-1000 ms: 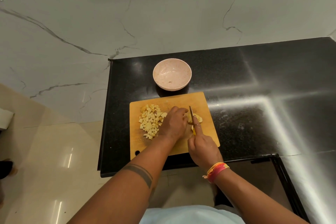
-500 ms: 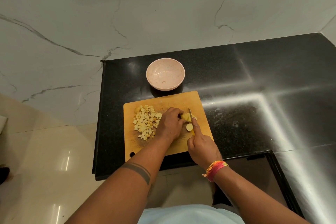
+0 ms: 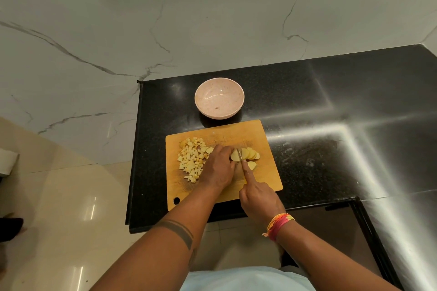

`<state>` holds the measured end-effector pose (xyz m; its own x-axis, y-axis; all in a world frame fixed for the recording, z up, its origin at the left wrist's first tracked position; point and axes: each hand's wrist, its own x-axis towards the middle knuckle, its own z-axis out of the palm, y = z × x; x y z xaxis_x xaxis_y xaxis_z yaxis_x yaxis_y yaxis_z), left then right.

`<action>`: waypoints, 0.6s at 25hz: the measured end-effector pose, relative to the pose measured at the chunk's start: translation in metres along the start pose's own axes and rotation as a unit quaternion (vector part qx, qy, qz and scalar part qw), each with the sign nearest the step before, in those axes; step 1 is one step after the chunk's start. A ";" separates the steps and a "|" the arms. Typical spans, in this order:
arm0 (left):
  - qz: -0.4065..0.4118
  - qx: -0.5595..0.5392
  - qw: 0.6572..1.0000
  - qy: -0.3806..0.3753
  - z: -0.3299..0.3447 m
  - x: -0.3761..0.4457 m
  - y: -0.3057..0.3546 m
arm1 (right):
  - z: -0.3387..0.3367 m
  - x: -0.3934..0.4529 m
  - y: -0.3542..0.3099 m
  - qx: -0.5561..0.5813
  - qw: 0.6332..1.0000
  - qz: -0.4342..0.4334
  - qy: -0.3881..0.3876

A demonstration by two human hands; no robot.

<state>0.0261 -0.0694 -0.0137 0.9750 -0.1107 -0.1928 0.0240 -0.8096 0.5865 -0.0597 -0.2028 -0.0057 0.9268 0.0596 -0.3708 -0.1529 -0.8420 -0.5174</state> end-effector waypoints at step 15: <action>-0.012 0.039 0.999 0.006 0.000 -0.008 -0.012 | 0.005 -0.003 -0.004 -0.001 1.000 -0.009 -0.024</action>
<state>0.0179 -0.0585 -0.0194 0.9771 -0.0844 -0.1955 0.0298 -0.8549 0.5180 -0.0633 -0.1964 -0.0065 0.9117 0.1004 -0.3985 -0.1358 -0.8415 -0.5229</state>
